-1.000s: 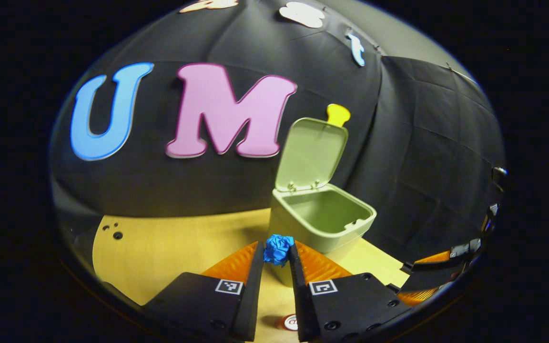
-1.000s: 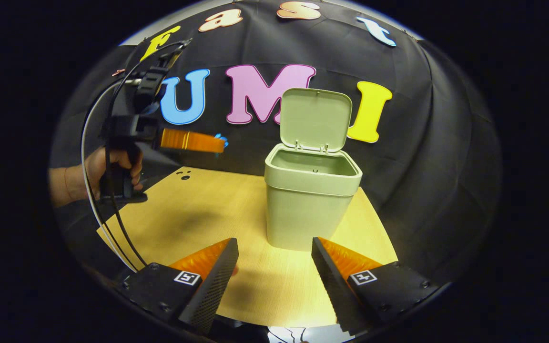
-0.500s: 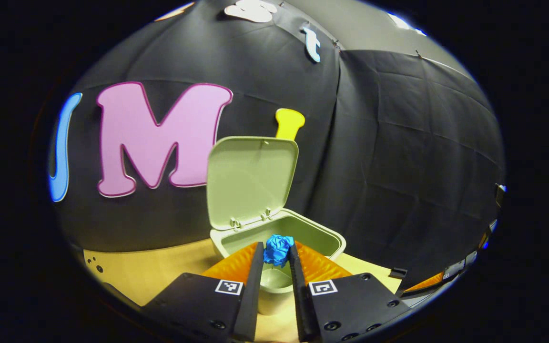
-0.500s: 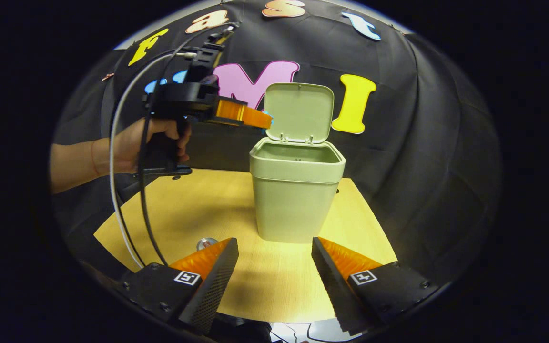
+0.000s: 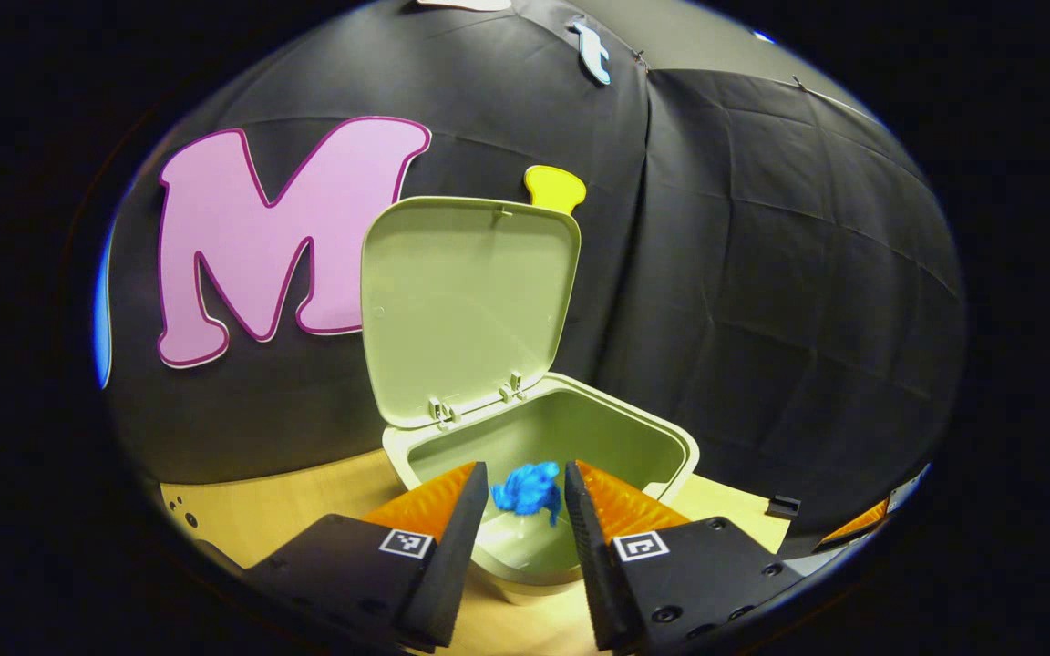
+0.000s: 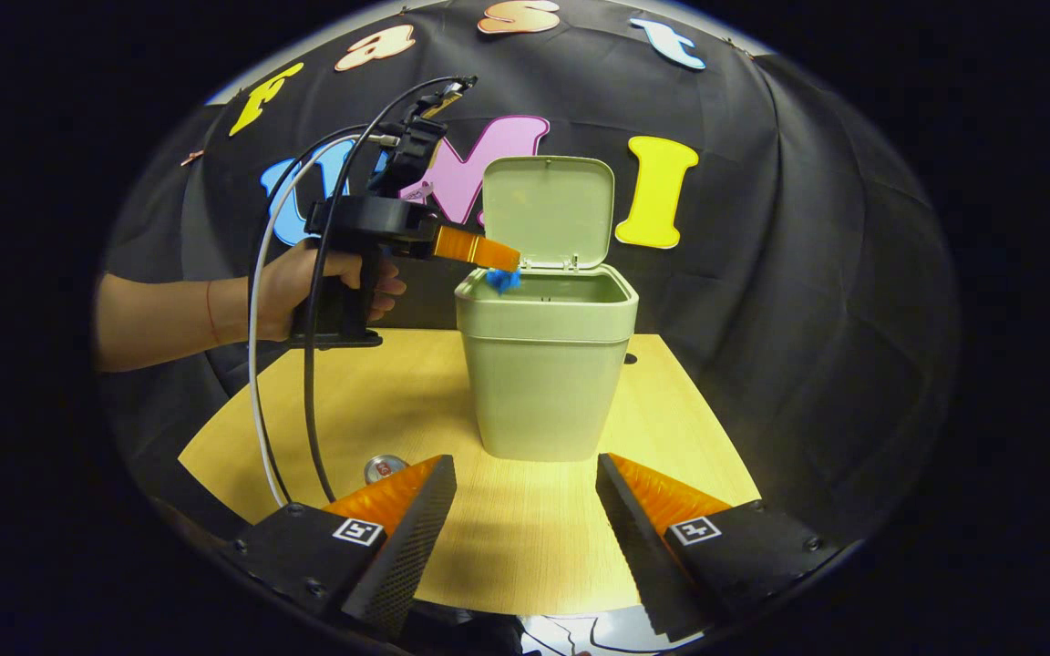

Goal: Press the lid of the desktop garbage bin to open it, pick up the crumpled paper on the desktop and throw it into the bin, then pick up the pop can on the desktop and drop it into the bin, and finally close the garbage bin lid.

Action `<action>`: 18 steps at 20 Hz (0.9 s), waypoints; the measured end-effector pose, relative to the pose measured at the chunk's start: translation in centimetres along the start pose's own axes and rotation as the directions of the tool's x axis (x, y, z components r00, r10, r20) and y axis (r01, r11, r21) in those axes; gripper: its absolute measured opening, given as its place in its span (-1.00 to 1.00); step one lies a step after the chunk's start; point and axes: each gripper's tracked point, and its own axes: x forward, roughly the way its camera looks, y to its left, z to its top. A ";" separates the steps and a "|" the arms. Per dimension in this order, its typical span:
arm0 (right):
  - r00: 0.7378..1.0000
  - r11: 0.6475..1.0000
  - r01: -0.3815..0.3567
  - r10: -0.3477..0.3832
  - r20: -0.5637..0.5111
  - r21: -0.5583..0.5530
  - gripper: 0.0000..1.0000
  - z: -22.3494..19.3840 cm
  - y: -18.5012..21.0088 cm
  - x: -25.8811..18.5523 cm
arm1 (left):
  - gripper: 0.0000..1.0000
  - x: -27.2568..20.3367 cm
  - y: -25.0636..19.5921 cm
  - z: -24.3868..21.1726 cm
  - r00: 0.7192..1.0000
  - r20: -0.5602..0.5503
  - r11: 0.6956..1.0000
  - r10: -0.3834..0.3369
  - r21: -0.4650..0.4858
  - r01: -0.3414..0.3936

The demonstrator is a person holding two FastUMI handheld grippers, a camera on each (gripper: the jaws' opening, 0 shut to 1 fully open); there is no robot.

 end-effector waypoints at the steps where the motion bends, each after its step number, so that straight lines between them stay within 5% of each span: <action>1: 1.000 1.000 0.001 -0.001 0.003 0.001 0.95 0.2 -0.1 0.0 | 0.22 0.1 0.1 -0.2 1.000 -0.007 1.000 0.005 0.005 -0.005; 7: 0.999 1.000 -0.029 0.029 0.017 0.000 0.95 0.9 0.5 0.5 | 0.65 -1.7 1.2 -0.1 0.999 0.004 0.999 0.044 0.022 -0.044; 18: 0.964 0.957 -0.267 0.266 -0.027 -0.109 0.96 0.8 7.8 2.6 | 0.88 -12.7 5.8 -1.3 0.976 0.077 0.978 0.205 -0.052 -0.201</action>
